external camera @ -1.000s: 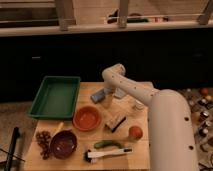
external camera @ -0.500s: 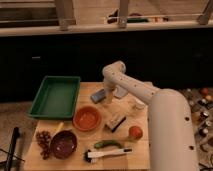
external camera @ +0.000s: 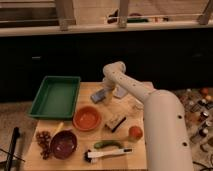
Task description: Wipe red bowl with sponge
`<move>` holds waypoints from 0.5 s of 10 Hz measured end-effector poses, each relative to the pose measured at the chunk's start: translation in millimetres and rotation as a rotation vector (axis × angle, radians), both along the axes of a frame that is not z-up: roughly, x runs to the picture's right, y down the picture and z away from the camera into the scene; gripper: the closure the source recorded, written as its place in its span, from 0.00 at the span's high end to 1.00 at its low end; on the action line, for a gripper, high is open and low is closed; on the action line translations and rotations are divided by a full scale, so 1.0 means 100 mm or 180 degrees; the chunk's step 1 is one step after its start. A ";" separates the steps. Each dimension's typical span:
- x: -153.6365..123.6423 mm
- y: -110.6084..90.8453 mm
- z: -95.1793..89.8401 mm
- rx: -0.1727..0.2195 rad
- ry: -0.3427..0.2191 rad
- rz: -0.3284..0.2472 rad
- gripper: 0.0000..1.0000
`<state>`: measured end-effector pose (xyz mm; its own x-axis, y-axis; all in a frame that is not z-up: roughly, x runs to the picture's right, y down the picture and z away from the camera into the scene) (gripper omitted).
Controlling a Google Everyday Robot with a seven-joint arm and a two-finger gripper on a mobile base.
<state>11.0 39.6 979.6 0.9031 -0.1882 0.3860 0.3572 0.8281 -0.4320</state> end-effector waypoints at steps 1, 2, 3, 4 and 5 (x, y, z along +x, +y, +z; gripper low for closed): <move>0.00 0.00 0.00 -0.0008 -0.0028 -0.0010 0.80; -0.02 0.01 -0.01 -0.0036 -0.0074 -0.0034 0.80; -0.06 0.04 0.00 -0.0075 -0.0129 -0.0066 0.80; -0.09 0.05 0.01 -0.0104 -0.0159 -0.0094 0.80; -0.15 0.07 0.03 -0.0132 -0.0194 -0.0129 0.79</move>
<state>-3.8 46.3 982.7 0.8697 -0.2068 0.4482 0.4167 0.7943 -0.4420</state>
